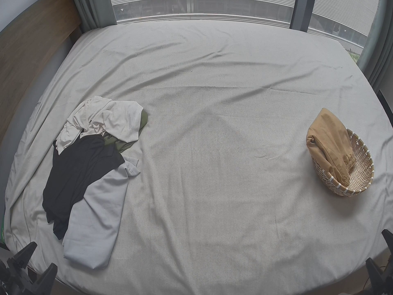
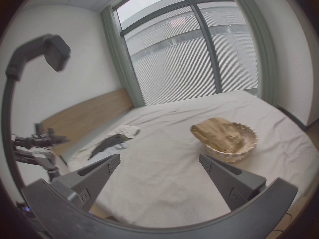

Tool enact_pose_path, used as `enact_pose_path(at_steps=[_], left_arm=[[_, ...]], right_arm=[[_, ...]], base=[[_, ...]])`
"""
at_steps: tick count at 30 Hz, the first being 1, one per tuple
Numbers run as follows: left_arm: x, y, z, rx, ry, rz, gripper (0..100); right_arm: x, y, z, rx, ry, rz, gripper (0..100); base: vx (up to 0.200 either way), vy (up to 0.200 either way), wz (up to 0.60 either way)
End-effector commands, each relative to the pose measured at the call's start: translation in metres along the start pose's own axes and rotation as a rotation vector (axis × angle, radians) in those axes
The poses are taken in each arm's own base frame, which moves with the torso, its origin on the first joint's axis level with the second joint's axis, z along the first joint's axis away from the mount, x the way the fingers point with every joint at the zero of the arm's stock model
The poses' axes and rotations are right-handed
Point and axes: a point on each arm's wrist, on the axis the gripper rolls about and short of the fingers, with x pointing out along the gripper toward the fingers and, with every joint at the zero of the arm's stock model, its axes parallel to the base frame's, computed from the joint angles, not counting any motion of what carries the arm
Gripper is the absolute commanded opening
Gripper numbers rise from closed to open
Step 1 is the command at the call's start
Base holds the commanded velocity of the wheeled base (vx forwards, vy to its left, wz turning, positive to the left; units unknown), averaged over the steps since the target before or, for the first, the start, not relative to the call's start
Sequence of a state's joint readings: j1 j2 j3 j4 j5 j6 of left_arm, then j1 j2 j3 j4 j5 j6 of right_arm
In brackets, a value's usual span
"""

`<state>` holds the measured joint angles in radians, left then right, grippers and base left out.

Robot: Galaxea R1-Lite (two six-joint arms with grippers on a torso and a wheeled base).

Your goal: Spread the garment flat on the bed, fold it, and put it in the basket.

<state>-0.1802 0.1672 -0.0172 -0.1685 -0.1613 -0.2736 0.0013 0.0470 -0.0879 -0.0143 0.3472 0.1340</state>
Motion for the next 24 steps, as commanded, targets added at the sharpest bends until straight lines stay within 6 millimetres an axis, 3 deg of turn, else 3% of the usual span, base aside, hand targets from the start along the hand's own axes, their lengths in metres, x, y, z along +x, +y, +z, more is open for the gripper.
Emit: enact_pose_path(at_steps=[1, 6, 14, 24], left_arm=[[-0.006, 0.001, -0.009, 0.058, -0.056, 0.118, 100], [-0.010, 0.000, -0.020, 0.138, -0.051, 0.210, 100], [-0.012, 0.000, -0.020, 0.185, -0.066, 0.200, 100], [-0.013, 0.003, -0.019, 0.261, -0.079, 0.348, 100]], right_arm=[[-0.001, -0.012, -0.022, -0.075, -0.001, -0.419, 100], [0.000, -0.012, -0.024, -0.089, 0.010, -0.400, 100], [0.000, -0.011, -0.026, -0.151, 0.039, -0.331, 100], [0.000, -0.011, -0.026, -0.141, 0.037, -0.335, 100]], base=[[0.000, 0.000, 0.00], [0.000, 0.000, 0.00], [0.000, 0.000, 0.00], [0.000, 0.000, 0.00]])
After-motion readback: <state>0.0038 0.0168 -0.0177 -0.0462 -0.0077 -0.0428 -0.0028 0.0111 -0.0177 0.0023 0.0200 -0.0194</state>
